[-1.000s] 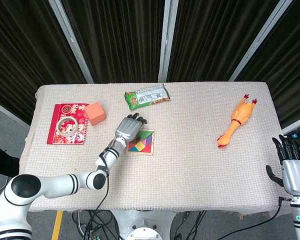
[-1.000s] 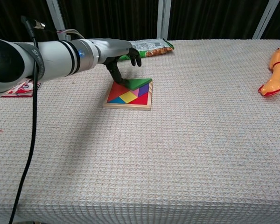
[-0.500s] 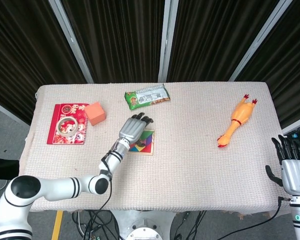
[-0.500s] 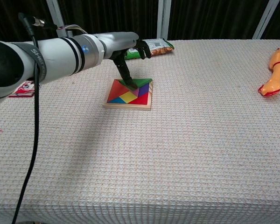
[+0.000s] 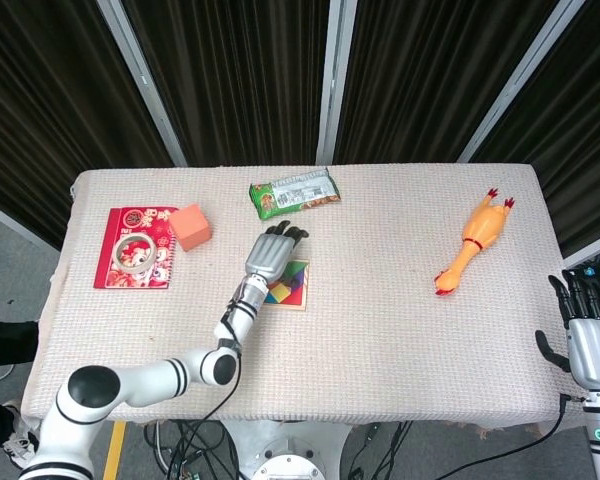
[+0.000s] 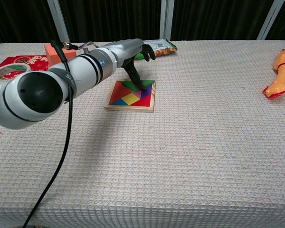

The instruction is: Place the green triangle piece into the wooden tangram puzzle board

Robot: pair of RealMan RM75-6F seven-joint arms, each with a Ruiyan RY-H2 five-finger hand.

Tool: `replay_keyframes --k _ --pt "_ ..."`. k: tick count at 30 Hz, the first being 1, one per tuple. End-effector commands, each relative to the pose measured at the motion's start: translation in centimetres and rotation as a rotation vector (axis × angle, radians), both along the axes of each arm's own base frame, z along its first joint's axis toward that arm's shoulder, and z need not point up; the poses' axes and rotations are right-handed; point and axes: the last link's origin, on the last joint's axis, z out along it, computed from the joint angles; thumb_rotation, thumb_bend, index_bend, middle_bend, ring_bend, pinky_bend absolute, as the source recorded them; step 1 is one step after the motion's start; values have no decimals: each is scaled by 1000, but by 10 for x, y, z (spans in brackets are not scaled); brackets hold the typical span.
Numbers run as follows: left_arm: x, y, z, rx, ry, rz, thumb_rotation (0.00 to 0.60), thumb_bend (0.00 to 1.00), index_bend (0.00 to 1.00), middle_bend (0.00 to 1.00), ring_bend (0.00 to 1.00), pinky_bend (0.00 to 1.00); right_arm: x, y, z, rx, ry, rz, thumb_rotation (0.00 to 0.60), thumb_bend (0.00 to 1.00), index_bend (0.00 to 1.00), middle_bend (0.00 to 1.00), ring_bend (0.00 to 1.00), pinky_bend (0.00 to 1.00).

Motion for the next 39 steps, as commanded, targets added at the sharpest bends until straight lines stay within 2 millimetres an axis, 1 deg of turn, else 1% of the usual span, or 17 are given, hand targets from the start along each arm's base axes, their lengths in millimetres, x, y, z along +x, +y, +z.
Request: replay_keyframes --k 1,8,21,25,30,34,39 --pt "3 3 -5 0 -28 16 600 93 195 173 52 177 -1 0 1 -3 -2 -4 600 266 0 0 0 0" --pt "6 9 -3 13 -37 17 600 93 197 176 52 177 -3 0 1 -3 -5 -8 600 265 0 0 0 0" --pt "0 10 -5 26 -9 13 600 109 198 176 52 177 -2 -1 1 0 -2 -6 600 266 0 0 0 0" --pt "-2 11 -6 31 5 11 600 148 198 177 52 177 -3 -1 1 0 -2 -7 600 266 0 0 0 0" --pt "-6 12 -5 36 15 13 600 248 198 176 52 177 -3 0 1 -1 -4 -8 600 266 0 0 0 0" --pt "-7 12 -2 35 21 3 600 309 198 176 52 176 -3 -1 1 -1 -3 -6 600 265 0 0 0 0" --pt "-9 8 0 24 29 -14 600 324 198 176 52 175 -2 -1 1 1 -1 -4 600 266 0 0 0 0"
